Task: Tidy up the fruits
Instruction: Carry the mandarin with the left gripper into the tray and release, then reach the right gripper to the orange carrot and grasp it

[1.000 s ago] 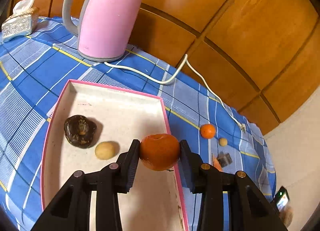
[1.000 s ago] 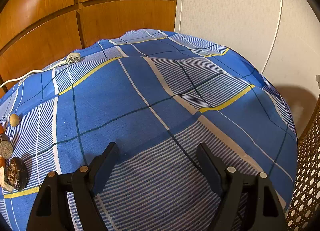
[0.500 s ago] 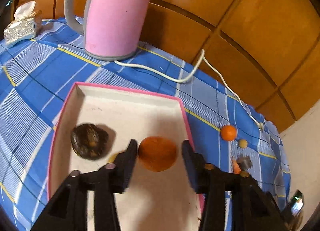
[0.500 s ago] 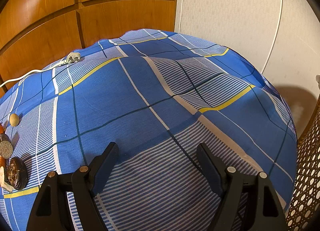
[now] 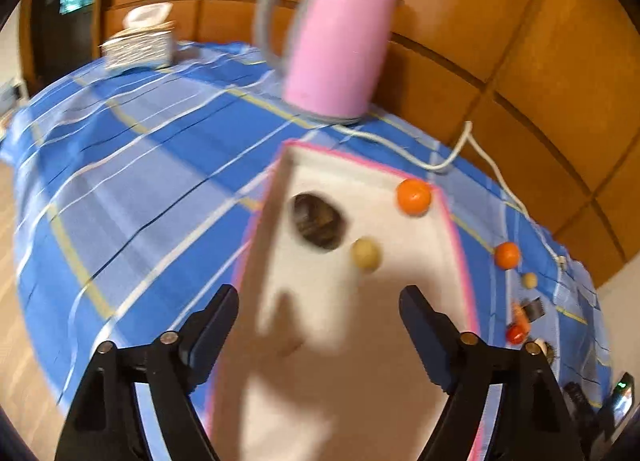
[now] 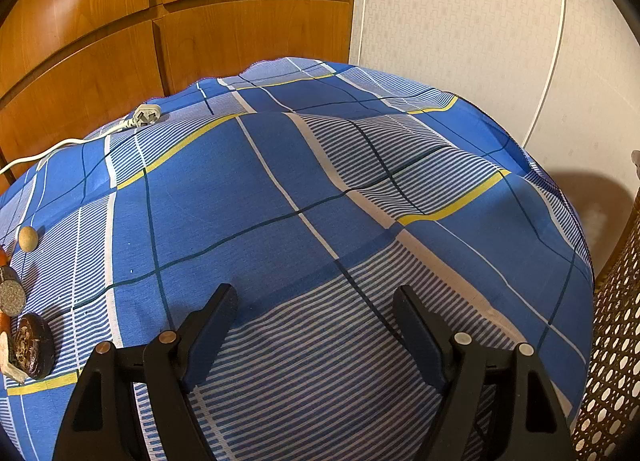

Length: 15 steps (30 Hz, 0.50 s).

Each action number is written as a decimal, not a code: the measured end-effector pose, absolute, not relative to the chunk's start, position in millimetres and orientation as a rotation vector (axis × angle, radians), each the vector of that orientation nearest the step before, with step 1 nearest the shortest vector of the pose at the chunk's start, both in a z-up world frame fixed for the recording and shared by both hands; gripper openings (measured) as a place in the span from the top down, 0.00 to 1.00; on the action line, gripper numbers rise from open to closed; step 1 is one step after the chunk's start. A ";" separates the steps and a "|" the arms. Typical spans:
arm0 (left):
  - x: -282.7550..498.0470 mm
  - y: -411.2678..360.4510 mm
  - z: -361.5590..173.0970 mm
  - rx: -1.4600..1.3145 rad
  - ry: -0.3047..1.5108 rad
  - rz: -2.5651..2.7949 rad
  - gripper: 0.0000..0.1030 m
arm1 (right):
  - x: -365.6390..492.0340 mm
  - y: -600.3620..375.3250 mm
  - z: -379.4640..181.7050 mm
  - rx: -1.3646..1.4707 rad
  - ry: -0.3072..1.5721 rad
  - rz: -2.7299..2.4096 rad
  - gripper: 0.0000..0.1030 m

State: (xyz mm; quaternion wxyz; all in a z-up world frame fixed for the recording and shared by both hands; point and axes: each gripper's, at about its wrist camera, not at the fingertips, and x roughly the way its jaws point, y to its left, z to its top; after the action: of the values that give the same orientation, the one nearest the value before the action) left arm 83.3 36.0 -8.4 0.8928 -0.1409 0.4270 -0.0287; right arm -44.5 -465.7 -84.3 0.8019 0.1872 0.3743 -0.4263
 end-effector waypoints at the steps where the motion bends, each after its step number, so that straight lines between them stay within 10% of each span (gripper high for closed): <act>1: 77.0 40.9 -11.3 -0.290 0.893 -0.042 0.19 | -44.8 -466.0 -84.4 0.401 0.802 -0.914 0.21; 15: 18.6 59.4 -39.7 -0.319 0.897 0.037 0.14 | -44.5 -465.2 -84.9 0.399 0.805 -0.915 0.21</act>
State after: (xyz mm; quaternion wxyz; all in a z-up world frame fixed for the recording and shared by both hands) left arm 18.6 59.4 -39.7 0.8886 -0.1535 0.4318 0.0179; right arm -44.5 -465.2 -84.9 0.8014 0.1861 0.3756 -0.4266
